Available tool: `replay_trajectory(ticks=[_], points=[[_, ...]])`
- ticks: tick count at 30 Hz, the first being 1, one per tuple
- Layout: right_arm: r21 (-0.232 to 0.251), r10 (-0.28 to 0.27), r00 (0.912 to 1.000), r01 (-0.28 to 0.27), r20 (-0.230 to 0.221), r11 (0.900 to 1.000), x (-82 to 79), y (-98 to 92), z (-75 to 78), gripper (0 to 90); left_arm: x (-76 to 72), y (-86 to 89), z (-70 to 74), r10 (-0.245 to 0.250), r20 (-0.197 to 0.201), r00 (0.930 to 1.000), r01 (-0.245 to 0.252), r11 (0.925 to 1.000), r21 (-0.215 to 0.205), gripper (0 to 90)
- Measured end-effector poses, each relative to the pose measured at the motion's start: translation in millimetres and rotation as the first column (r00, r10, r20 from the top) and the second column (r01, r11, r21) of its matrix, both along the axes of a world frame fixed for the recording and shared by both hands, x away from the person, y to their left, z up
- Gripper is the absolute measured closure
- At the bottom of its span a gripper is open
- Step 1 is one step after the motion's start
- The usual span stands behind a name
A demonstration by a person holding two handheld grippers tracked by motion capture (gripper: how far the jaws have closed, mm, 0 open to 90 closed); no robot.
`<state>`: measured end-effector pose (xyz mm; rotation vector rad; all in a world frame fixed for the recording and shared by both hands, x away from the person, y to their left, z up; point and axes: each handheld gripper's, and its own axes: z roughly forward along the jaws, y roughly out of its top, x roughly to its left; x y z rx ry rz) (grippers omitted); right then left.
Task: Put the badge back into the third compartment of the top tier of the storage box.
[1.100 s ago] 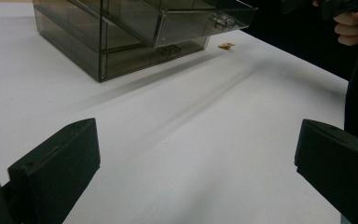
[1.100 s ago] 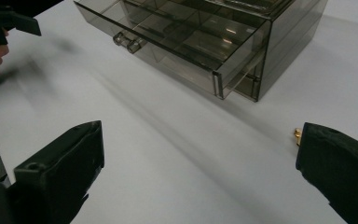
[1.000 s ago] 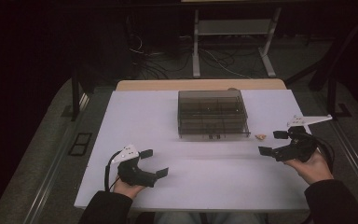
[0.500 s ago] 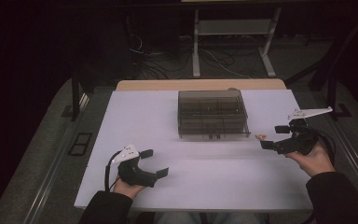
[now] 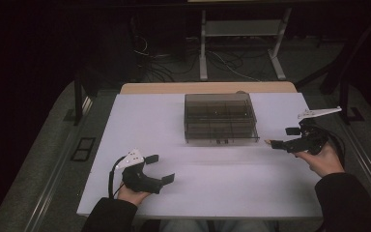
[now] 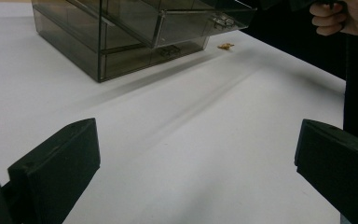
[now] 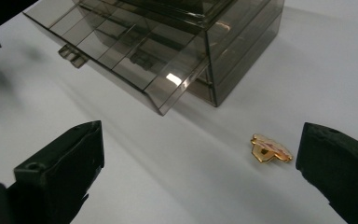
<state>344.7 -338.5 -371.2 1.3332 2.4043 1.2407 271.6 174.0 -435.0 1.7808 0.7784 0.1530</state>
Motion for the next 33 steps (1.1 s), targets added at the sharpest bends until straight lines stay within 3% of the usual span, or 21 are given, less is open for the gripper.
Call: replay_trajectory(ticks=[13, 33], points=[[0.026, -0.025, 0.9996, 0.025, -0.015, 0.999, 15.8, -9.7, -11.6, 0.2, 0.0, -0.2, 0.0, -0.001, 0.000, 1.0000, 0.001, 1.0000, -0.002, 0.0], [-0.005, -0.023, 0.9989, 0.023, -0.041, 1.000, 34.5, -10.9, -30.4, 0.2, 0.1, 0.3, 0.3, 0.001, 0.004, 1.0000, -0.001, 1.0000, -0.002, 0.0]])
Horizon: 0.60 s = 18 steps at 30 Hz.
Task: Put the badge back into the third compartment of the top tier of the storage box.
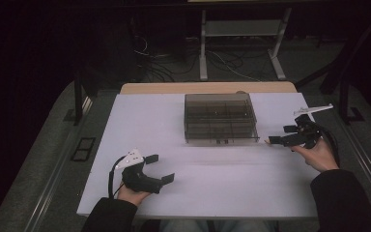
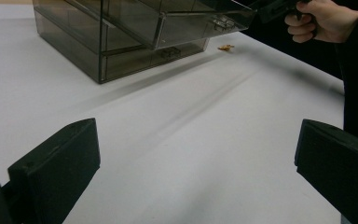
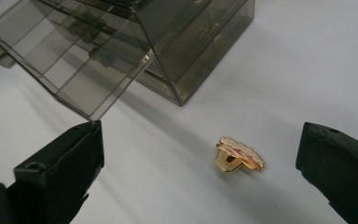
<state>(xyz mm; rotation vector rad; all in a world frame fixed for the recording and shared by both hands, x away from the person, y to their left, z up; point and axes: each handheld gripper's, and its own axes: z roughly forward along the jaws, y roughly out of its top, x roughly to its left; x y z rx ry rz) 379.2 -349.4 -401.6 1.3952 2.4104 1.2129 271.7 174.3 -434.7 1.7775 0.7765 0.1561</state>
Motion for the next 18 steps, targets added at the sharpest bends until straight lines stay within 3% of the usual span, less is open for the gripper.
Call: replay_trajectory(ticks=[13, 15, 18], points=[[-0.043, 0.033, 0.9987, -0.035, -0.039, 0.998, 11.1, 0.8, -18.2, 0.2, 0.4, -0.6, -0.4, -0.003, -0.001, 1.0000, 0.003, 1.0000, 0.005, 0.0], [-0.052, 0.042, 0.9972, -0.045, -0.061, 0.998, 12.1, 2.8, -21.0, 0.5, 0.3, -0.9, -0.5, -0.003, -0.003, 1.0000, 0.003, 1.0000, 0.005, 0.0], [-0.065, 0.082, 0.9951, -0.085, -0.057, 0.994, 12.8, 5.8, -24.0, 13.3, 0.5, -1.2, -0.8, -0.003, -0.004, 1.0000, 0.003, 1.0000, 0.005, 0.0]])
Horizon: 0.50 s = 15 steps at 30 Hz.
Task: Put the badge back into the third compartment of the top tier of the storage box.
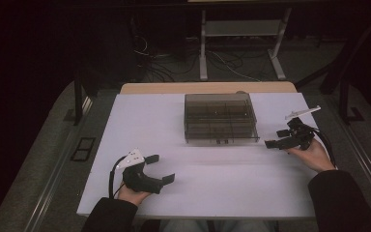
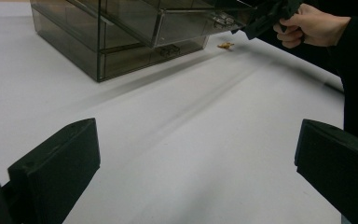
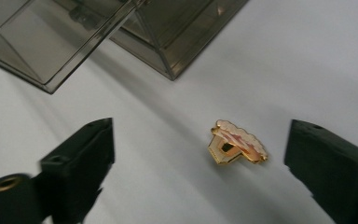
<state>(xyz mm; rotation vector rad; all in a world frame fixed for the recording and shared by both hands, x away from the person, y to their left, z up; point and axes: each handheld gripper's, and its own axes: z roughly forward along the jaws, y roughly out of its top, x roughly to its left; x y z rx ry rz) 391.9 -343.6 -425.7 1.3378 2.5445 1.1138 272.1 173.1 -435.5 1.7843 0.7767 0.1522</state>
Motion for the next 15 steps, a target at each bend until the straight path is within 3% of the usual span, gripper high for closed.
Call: replay_trajectory(ticks=[3, 4, 10, 15], points=[[-0.012, 0.007, 0.9999, -0.007, 0.012, 1.000, 0.8, 1.0, -0.8, 15.5, 0.0, -0.3, -0.1, 0.001, 0.000, 1.0000, -0.001, 1.0000, 0.000, 0.0], [-0.011, 0.013, 0.9998, -0.012, 0.016, 1.000, 1.3, 1.5, -1.8, 21.7, -0.1, -0.3, 0.0, 0.000, 0.000, 1.0000, 0.000, 1.0000, 0.000, 0.0], [-0.038, 0.040, 0.9990, -0.039, 0.019, 0.999, 2.9, 4.1, -5.2, 35.2, 0.0, -0.3, -0.1, 0.000, -0.001, 1.0000, 0.000, 1.0000, -0.001, 0.0], [-0.065, 0.039, 0.9989, -0.037, 0.026, 0.997, 4.3, 6.9, -7.4, 40.3, 0.1, -0.5, -0.2, -0.001, -0.001, 1.0000, 0.001, 1.0000, -0.001, 0.0]])
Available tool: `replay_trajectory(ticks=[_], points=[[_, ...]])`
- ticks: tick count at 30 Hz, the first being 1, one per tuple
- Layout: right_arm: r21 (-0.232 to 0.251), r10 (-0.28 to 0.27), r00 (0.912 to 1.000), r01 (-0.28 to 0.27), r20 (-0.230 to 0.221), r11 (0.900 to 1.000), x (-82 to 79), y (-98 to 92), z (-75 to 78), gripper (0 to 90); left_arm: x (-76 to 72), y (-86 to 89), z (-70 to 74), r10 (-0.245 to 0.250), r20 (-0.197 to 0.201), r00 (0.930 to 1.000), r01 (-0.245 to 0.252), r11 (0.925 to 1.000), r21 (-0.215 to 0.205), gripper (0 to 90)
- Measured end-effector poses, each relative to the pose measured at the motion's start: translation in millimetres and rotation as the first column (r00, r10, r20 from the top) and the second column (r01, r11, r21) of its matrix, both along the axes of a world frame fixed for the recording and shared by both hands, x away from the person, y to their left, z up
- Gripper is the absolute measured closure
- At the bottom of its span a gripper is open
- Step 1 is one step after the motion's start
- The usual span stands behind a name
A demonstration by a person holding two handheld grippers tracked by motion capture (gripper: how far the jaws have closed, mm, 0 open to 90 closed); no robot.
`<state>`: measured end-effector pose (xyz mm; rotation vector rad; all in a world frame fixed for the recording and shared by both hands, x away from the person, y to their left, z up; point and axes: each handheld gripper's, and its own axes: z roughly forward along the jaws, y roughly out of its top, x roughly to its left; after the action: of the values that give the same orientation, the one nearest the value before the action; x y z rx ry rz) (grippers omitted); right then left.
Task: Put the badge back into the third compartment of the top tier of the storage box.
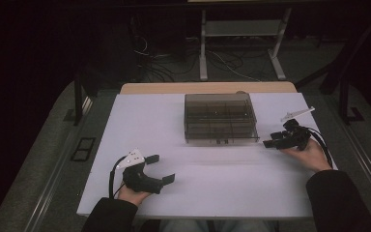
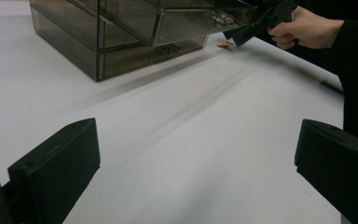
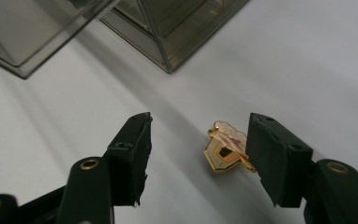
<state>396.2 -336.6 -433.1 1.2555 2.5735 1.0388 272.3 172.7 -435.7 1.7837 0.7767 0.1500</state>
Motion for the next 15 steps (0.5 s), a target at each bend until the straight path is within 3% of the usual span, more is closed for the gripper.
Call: replay_trajectory(ticks=[7, 9, 12, 15], points=[[-0.057, -0.009, 0.9997, 0.010, 0.023, 0.998, 2.9, 2.7, -4.7, 49.7, -0.1, -0.1, 0.0, 0.000, -0.002, 1.0000, 0.000, 1.0000, -0.001, 0.0], [-0.096, -0.020, 0.9989, 0.024, 0.043, 0.995, 2.3, 3.4, -4.9, 56.3, -0.1, 0.0, 0.0, 0.000, -0.002, 1.0000, 0.000, 1.0000, 0.000, 0.0], [-0.116, -0.033, 0.9980, 0.039, 0.055, 0.992, 2.4, 2.7, -4.7, 61.2, -0.1, 0.0, 0.0, -0.001, -0.002, 1.0000, 0.001, 1.0000, 0.000, 0.0], [-0.101, -0.037, 0.9982, 0.041, 0.047, 0.994, 2.6, 0.1, -4.3, 64.5, 0.0, -0.1, -0.1, -0.004, -0.002, 1.0000, 0.004, 1.0000, 0.005, 0.0]])
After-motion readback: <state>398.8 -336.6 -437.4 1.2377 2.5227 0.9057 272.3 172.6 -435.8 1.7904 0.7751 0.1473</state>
